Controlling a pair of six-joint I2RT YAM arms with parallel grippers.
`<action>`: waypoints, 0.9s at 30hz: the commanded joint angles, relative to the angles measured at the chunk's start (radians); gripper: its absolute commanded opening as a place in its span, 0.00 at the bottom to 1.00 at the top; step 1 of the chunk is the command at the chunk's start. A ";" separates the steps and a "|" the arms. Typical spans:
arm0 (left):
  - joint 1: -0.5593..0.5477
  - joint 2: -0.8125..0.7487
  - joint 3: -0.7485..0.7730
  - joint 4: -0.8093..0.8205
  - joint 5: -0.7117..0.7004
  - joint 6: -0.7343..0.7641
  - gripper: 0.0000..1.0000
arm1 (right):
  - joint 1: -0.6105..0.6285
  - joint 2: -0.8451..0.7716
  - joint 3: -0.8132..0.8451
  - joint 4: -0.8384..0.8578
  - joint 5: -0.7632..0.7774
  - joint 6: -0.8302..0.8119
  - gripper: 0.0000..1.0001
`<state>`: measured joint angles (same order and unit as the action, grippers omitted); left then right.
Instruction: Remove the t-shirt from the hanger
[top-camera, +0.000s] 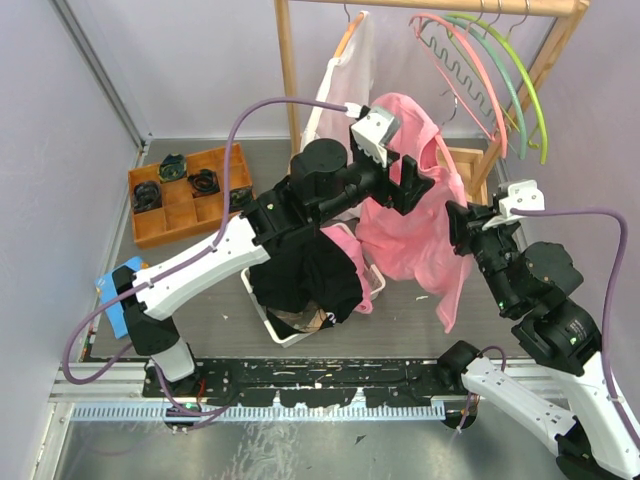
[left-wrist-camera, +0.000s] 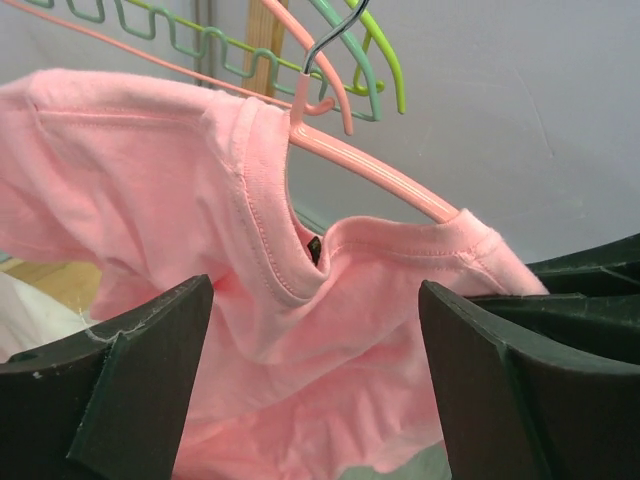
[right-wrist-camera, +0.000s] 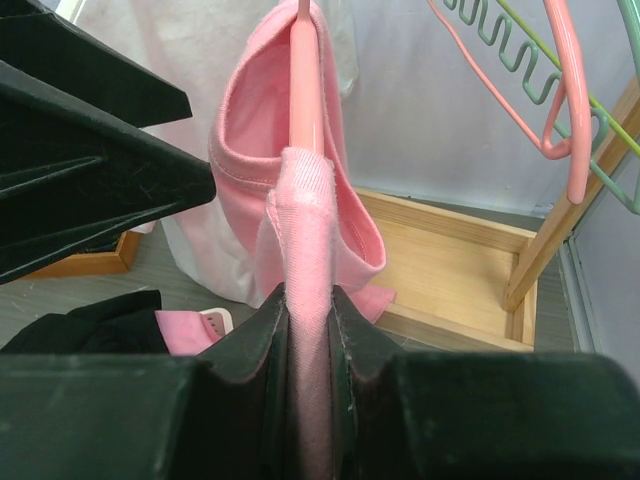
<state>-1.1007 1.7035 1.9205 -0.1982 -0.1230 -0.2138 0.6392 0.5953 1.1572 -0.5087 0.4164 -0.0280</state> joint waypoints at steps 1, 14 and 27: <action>-0.001 -0.061 -0.063 0.186 -0.013 0.115 0.92 | -0.002 -0.019 0.016 0.113 -0.039 -0.023 0.01; 0.001 -0.003 -0.027 0.318 0.029 0.243 0.89 | -0.002 -0.005 -0.004 0.093 -0.127 -0.024 0.01; 0.013 0.103 0.066 0.278 0.002 0.300 0.66 | -0.002 -0.017 -0.001 0.075 -0.168 -0.020 0.01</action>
<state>-1.0946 1.7889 1.9518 0.0605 -0.1051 0.0639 0.6392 0.5896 1.1347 -0.5377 0.2726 -0.0486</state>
